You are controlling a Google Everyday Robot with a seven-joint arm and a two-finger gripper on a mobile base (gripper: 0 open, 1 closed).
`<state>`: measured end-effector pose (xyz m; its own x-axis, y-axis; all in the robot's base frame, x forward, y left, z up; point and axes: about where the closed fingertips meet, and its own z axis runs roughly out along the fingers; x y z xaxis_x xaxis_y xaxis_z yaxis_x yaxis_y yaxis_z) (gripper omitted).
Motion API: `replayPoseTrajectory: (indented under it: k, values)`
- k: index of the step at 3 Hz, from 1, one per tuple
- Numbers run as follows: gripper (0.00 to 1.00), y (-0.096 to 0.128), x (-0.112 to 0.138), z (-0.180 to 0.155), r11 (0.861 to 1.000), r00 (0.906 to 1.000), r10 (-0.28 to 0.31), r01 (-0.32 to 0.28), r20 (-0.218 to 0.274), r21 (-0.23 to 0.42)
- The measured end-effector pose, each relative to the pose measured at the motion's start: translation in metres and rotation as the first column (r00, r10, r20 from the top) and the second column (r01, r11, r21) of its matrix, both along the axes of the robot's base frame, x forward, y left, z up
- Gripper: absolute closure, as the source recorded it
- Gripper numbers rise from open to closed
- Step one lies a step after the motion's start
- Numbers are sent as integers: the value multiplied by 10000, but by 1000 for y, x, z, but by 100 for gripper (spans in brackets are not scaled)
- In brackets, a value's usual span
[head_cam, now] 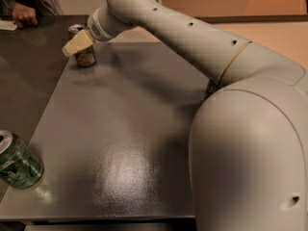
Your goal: Pick orange can
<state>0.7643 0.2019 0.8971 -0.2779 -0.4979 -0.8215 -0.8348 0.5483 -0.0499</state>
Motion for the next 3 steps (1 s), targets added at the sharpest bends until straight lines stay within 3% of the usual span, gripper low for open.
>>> replayPoseTrajectory:
  k: [1,3]
  values:
    - [18,4,2,-1,9999,9999,143,-143,-19,90]
    - [64,2,-1,6,9988,9996,288,-286,-42,403]
